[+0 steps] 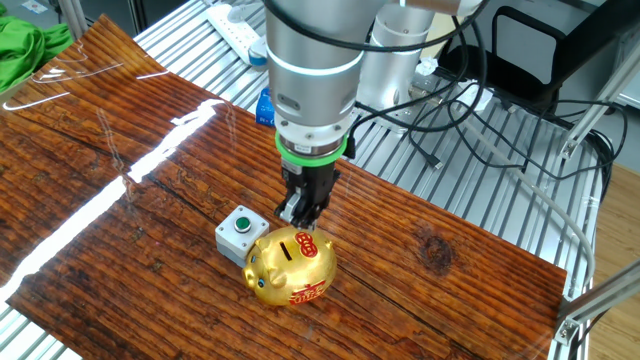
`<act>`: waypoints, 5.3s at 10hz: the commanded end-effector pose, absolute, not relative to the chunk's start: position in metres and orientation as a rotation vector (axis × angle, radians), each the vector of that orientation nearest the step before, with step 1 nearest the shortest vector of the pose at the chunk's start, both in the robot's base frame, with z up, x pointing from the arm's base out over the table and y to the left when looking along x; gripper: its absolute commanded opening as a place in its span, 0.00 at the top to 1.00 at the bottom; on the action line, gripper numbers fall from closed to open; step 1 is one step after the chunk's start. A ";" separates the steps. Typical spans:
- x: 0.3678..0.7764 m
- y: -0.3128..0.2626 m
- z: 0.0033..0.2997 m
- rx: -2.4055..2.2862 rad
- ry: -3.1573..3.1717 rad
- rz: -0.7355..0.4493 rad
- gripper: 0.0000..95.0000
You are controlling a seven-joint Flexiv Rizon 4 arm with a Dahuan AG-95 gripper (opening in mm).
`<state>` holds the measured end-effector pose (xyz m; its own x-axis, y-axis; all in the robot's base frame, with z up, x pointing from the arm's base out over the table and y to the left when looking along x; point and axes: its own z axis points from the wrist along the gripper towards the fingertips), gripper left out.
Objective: Drop coins into a piggy bank
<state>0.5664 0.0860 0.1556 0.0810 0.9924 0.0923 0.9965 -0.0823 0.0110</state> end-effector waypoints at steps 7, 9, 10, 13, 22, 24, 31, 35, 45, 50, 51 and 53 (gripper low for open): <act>0.577 0.085 0.151 -2.306 -2.063 -0.112 1.00; 0.581 0.085 0.150 -2.312 -2.056 -0.116 1.00; 0.582 0.085 0.150 -2.313 -2.055 -0.116 1.00; 0.586 0.086 0.148 -2.347 -2.031 -0.125 1.00; 0.591 0.084 0.146 -2.480 -1.906 -0.178 1.00; 0.591 0.084 0.146 -2.464 -1.917 -0.161 1.00; 0.574 0.088 0.178 -2.379 -1.935 -0.119 1.00; 0.566 0.089 0.184 -2.381 -1.945 -0.131 1.00; 0.565 0.090 0.185 -2.347 -1.981 -0.163 1.00; 0.565 0.090 0.185 -2.300 -2.013 -0.202 1.00; 0.565 0.090 0.185 -2.291 -2.024 -0.219 1.00; 0.565 0.090 0.185 -2.276 -2.033 -0.245 1.00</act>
